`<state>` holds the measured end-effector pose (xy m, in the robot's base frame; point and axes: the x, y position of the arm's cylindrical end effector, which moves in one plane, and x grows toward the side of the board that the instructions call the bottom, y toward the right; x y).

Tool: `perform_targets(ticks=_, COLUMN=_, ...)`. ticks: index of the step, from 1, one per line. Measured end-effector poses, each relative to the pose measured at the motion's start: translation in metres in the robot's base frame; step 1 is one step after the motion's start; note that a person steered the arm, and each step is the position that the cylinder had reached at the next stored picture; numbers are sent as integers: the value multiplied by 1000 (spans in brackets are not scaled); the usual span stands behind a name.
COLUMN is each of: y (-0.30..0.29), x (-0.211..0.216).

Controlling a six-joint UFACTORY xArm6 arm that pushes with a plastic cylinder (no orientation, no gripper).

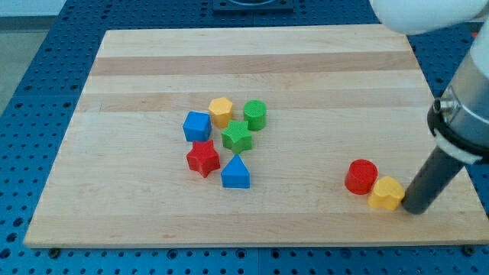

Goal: Move the yellow heart slightly left

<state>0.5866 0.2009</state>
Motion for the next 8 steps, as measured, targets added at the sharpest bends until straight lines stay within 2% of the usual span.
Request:
perform_targets(ticks=3, y=-62, x=7)
perform_targets(ticks=8, y=-59, x=-27)
